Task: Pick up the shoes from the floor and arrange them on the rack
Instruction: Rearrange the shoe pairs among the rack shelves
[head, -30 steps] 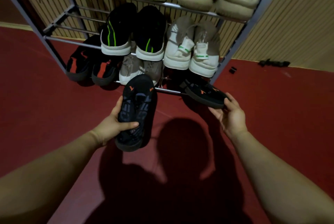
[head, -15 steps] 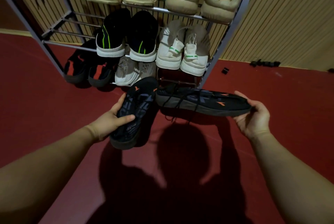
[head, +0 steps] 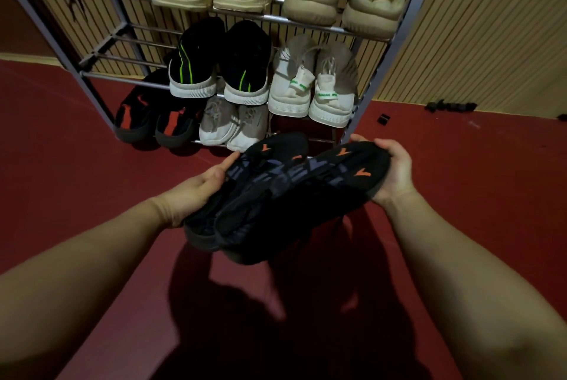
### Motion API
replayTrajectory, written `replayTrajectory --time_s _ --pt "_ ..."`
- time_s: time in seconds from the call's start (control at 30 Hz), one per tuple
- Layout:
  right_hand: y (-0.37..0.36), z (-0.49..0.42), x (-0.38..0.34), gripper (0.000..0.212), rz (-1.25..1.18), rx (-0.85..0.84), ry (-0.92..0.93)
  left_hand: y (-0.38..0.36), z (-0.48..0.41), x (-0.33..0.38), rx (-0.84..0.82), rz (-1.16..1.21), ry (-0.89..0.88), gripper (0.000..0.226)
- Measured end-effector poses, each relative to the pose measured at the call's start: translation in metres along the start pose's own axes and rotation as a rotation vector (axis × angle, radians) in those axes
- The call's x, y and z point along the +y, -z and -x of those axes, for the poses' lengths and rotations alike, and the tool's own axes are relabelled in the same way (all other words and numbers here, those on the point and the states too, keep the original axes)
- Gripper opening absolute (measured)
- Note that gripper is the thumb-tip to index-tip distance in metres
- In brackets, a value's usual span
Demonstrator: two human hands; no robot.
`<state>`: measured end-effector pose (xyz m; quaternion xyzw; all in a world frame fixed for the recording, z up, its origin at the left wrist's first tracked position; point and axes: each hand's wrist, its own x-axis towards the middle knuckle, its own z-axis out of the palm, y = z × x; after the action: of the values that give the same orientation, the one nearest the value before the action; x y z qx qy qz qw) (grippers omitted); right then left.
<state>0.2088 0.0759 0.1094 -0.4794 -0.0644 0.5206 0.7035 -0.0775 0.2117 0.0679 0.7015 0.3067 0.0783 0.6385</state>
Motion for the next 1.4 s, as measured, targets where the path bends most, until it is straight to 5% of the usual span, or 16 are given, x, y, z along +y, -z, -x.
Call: replayTrajectory --time_s 0.23,0.37,0.6,0.7,0.8,1.0,1.4 --pt "-0.018 -0.012 0.031 0.063 0.043 0.245 -0.306 -0.019 0.007 -0.011 -0.049 0.209 0.134 0.099" --pt "-0.034 -0.008 0.062 0.068 -0.140 0.272 -0.243 -0.031 0.007 -0.013 0.082 0.232 0.229 0.053" --pt "-0.051 0.003 0.113 0.096 -0.050 -0.076 -0.287 -0.032 0.000 -0.017 0.228 0.249 0.206 0.066" --pt "-0.040 0.007 0.102 0.073 0.136 -0.200 -0.269 -0.032 0.004 -0.021 0.217 0.157 0.182 0.080" --pt "-0.024 0.008 0.089 0.052 0.281 -0.234 -0.349 -0.040 0.004 -0.023 0.265 0.108 0.151 0.065" --pt "-0.020 -0.011 0.091 0.040 0.183 -0.024 -0.151 -0.043 -0.011 -0.014 0.456 0.085 0.123 0.066" --pt "-0.013 -0.099 0.076 0.052 0.395 0.376 -0.058 -0.033 -0.022 -0.022 0.427 -0.005 0.071 0.063"
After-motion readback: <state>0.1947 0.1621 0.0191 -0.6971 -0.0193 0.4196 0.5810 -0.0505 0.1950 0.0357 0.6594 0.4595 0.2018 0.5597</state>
